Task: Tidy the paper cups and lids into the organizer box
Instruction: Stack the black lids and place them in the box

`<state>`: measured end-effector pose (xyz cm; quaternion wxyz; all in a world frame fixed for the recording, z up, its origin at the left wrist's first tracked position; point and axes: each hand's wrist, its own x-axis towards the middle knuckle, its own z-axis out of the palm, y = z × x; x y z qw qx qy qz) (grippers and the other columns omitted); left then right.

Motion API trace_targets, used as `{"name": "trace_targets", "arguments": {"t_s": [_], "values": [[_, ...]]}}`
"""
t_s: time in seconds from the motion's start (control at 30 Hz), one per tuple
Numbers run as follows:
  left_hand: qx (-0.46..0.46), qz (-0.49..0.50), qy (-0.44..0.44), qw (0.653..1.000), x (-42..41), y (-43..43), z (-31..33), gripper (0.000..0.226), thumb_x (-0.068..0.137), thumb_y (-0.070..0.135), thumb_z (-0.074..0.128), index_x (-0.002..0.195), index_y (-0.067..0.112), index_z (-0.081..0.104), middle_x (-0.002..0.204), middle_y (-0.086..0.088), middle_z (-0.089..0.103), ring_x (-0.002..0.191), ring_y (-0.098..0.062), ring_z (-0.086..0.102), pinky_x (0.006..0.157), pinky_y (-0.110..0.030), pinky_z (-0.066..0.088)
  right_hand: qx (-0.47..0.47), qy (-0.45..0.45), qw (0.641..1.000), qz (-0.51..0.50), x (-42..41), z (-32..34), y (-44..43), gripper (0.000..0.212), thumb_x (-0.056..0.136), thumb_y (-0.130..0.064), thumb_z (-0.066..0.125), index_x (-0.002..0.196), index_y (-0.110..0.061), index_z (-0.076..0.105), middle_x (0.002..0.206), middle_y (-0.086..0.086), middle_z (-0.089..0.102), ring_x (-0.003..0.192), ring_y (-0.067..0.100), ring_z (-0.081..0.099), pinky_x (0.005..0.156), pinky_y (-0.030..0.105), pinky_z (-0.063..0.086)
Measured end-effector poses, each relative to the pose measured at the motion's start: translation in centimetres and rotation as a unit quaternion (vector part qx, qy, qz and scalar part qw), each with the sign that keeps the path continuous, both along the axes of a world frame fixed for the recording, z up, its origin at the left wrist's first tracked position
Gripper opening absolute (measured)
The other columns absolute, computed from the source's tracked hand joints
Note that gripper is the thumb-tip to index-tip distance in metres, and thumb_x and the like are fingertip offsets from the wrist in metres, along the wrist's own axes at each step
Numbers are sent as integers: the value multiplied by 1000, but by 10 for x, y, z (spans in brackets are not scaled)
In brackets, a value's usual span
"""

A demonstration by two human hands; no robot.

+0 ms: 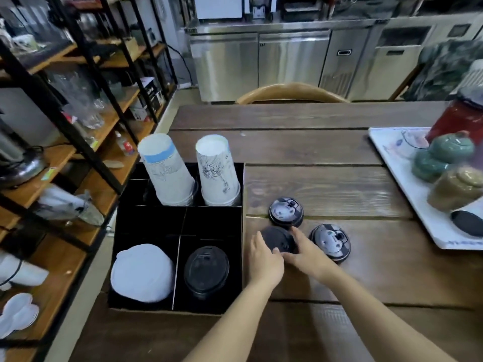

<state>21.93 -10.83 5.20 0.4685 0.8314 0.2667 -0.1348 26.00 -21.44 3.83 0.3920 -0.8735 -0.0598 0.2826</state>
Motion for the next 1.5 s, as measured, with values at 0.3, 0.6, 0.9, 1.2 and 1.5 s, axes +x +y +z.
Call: {"name": "trace_targets", "arguments": {"t_s": [0.3, 0.6, 0.9, 1.2, 1.5], "values": [[-83, 170, 8, 982, 30, -4, -24, 59, 82, 6, 64, 136, 11, 41, 137, -11, 52, 121, -30, 52, 101, -40, 45, -74, -80, 992, 70, 7, -22, -6, 103, 68, -26, 77, 147, -10, 14, 148, 6, 39, 137, 27, 34, 107, 42, 33], [-234, 224, -3, 946, 38, -13, 1, 28, 87, 18, 64, 113, 18, 54, 110, -5, 57, 99, -25, 57, 82, -40, 53, -89, -196, 964, 158, 31, 0, -22, 98, 74, -28, 72, 148, -24, 9, 153, 7, 19, 140, 27, 16, 113, 42, 17], [-270, 181, 23, 945, 62, -47, 15, 31, 82, 7, 69, 109, 9, 52, 112, -14, 55, 100, -27, 55, 64, -27, 53, -31, -116, 988, 102, 54, 22, -89, 102, 64, -19, 82, 146, -20, 22, 144, 4, 31, 133, 23, 27, 112, 35, 27], [-298, 147, 81, 940, 74, -71, 2, 28, 82, 6, 69, 108, 7, 57, 119, -16, 60, 111, -30, 56, 71, -33, 53, -45, -75, 992, 91, 59, 18, -118, 100, 65, -16, 79, 146, -20, 22, 145, 2, 31, 134, 22, 28, 112, 39, 30], [-198, 78, 66, 975, 77, -71, -12, 26, 85, 9, 66, 108, 7, 56, 105, -6, 57, 94, -21, 53, 81, -38, 52, -51, -35, 992, 112, 62, 4, -118, 100, 69, -8, 76, 148, -21, 17, 152, 4, 22, 140, 22, 21, 114, 37, 28]]}}
